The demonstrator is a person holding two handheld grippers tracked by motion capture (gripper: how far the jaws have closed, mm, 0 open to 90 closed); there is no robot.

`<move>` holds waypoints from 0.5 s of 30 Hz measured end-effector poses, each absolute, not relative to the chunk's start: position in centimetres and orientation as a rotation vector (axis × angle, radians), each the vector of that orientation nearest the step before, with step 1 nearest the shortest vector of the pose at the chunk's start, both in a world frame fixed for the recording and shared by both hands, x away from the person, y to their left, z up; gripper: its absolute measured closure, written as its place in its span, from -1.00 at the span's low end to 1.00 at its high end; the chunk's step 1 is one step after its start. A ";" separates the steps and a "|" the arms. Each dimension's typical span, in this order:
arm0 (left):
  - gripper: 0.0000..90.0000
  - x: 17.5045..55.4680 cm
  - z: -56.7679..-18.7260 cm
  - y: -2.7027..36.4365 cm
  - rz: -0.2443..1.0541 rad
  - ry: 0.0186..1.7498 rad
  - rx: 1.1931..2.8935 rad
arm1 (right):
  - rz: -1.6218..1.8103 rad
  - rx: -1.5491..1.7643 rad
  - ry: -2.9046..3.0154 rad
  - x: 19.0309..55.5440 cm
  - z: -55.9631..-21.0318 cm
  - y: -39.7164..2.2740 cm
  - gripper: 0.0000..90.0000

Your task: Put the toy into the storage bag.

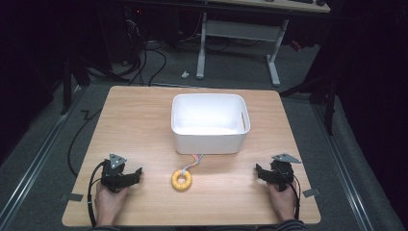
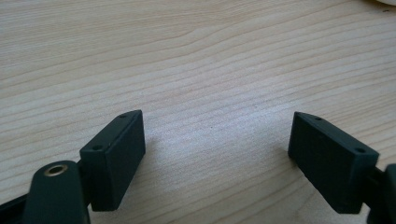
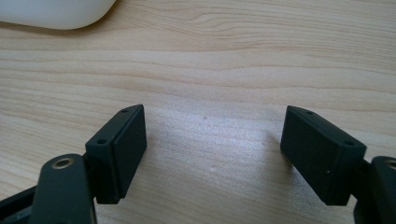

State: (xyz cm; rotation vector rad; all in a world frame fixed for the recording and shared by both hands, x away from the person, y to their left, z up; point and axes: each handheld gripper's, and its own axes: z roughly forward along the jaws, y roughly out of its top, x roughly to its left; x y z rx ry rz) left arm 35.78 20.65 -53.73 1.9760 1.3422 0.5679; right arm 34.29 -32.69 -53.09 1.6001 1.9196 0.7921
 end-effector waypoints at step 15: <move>-0.55 35.6 -52.8 20.7 0.522 1.322 1.986 | 0.792 1.600 1.918 34.3 -53.1 -32.7 -0.49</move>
